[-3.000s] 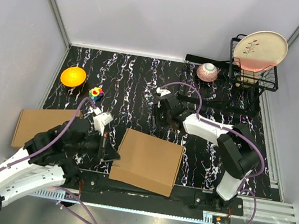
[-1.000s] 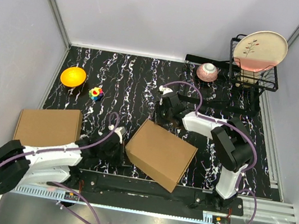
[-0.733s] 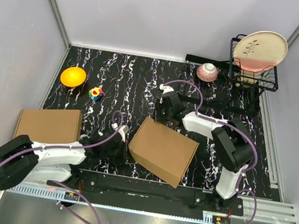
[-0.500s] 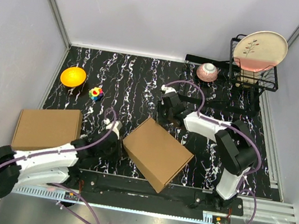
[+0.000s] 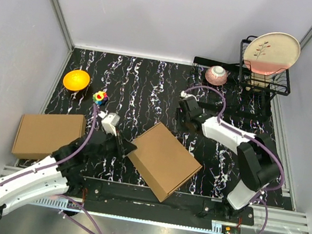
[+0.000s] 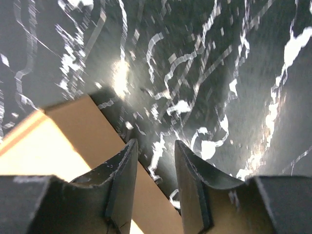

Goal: Fold the paper box

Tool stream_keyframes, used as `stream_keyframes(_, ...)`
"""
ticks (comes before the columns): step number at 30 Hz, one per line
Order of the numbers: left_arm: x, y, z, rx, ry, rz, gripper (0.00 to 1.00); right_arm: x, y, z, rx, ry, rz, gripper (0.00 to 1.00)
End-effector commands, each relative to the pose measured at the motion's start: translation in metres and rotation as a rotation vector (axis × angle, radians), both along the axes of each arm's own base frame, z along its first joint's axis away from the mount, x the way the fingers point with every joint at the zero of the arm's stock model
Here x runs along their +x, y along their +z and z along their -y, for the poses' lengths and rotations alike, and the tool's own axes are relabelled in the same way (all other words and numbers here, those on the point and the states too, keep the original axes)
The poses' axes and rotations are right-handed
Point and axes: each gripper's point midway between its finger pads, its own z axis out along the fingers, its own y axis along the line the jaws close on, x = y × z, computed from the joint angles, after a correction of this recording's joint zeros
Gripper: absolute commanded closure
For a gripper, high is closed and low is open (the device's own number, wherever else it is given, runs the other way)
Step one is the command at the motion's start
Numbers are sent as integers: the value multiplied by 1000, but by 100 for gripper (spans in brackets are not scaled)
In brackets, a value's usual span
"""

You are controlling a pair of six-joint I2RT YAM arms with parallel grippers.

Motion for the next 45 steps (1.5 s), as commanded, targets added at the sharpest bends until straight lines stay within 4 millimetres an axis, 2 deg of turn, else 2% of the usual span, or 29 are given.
stream_keyframes(1, -61, 10, 41, -135, -380, -32, 88, -26, -17, 25, -52, -52, -63, 58)
stream_keyframes(3, -87, 9, 49, -145, -502, -48, 90, -34, -22, 29, -54, -60, -78, 59)
stream_keyframes(5, -111, -3, 54, -131, -592, -73, 92, -39, -27, 32, -59, -64, -93, 60)
stream_keyframes(8, -131, -20, 61, -116, -675, -109, 98, -49, -38, 39, -71, -75, -120, 60)
stream_keyframes(9, -134, -16, 67, -142, -697, -97, 99, -53, -43, 42, -77, -82, -131, 61)
stream_keyframes(11, -146, -30, 71, -113, -741, -142, 100, -55, -46, 45, -85, -85, -137, 61)
stream_keyframes(15, -169, -33, 76, -113, -815, -173, 100, -58, -48, 46, -90, -83, -143, 61)
stream_keyframes(16, -180, -36, 76, -106, -847, -178, 100, -57, -48, 46, -89, -85, -143, 61)
stream_keyframes(19, -189, -42, 81, -95, -866, -158, 100, -58, -51, 46, -92, -86, -148, 61)
stream_keyframes(20, -187, -50, 84, -69, -855, -163, 100, -58, -52, 45, -90, -86, -152, 61)
stream_keyframes(22, -184, -36, 102, -107, -861, -111, 100, -60, -55, 42, -74, -91, -170, 61)
stream_keyframes(23, -182, -47, 108, -63, -850, -120, 100, -60, -55, 40, -66, -91, -174, 61)
stream_keyframes(24, -182, -48, 114, -47, -862, -98, 100, -64, -56, 38, -48, -95, -188, 61)
stream_keyframes(25, -185, -40, 124, -50, -882, -78, 100, -65, -56, 37, -40, -96, -194, 61)
stream_keyframes(26, -186, -52, 129, -7, -888, -91, 100, -66, -56, 36, -33, -96, -200, 61)
stream_keyframes(29, -190, -65, 143, 45, -912, -91, 100, -70, -56, 34, -20, -95, -217, 61)
stream_keyframes(35, -168, -75, 153, 70, -810, -22, 100, -83, -54, 30, 7, -89, -242, 61)
stream_keyframes(45, -141, -102, 150, 117, -703, -27, 100, -117, -74, 12, 44, -56, -329, 62)
